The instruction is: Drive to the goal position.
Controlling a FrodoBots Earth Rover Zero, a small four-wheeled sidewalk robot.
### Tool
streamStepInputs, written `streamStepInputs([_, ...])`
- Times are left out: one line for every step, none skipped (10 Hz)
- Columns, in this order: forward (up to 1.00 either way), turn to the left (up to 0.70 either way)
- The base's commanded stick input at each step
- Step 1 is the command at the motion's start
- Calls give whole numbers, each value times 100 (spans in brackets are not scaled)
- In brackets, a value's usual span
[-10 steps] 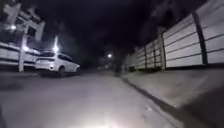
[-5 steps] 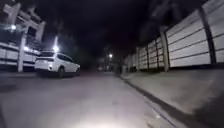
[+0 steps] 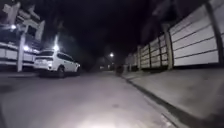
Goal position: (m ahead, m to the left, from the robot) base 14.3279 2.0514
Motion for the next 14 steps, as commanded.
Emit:
streamStepInputs([50, -32])
streamStepInputs([50, -34])
streamStepInputs([50, 0])
streamStepInputs([50, 0])
streamStepInputs([50, 0])
streamStepInputs([50, -24])
streamStepInputs([50, -50])
streamStepInputs([50, -49])
streamStepInputs([50, -34])
streamStepInputs([50, 0])
streamStepInputs([50, -20])
streamStepInputs([50, -50])
streamStepInputs([50, -50])
streamStepInputs([50, -50])
